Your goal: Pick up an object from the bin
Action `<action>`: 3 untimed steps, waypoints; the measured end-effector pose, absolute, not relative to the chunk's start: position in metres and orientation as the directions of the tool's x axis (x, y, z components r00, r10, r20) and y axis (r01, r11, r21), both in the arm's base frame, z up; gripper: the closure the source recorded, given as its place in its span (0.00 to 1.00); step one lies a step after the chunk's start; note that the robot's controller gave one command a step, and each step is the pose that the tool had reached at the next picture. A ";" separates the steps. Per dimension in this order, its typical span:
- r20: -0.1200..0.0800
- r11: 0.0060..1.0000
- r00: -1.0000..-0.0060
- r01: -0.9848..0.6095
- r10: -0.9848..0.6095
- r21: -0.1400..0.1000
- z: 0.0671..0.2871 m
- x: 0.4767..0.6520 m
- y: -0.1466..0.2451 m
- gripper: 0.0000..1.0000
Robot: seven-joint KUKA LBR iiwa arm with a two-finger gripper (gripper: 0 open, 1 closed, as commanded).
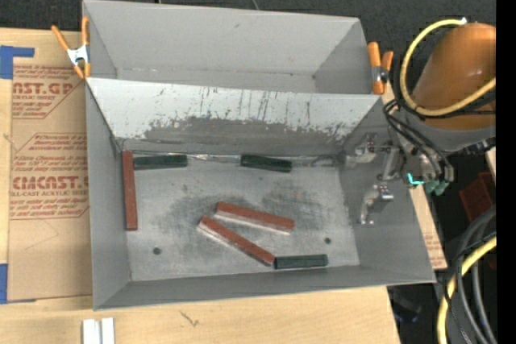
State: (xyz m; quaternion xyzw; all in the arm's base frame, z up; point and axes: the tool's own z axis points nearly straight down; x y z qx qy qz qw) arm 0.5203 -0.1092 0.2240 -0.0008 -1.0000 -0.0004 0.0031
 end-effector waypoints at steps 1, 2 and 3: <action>-0.002 1.000 -1.000 0.000 0.000 -0.001 0.229 0.522 -0.109 0.00; -0.005 0.999 -0.999 -0.044 -0.044 -0.001 0.148 0.514 -0.063 0.00; 0.002 0.998 -0.998 -0.062 -0.062 0.001 0.150 0.508 -0.032 0.00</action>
Offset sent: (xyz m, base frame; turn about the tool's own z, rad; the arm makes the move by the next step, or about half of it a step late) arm -0.0158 0.0907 -0.1540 -0.0887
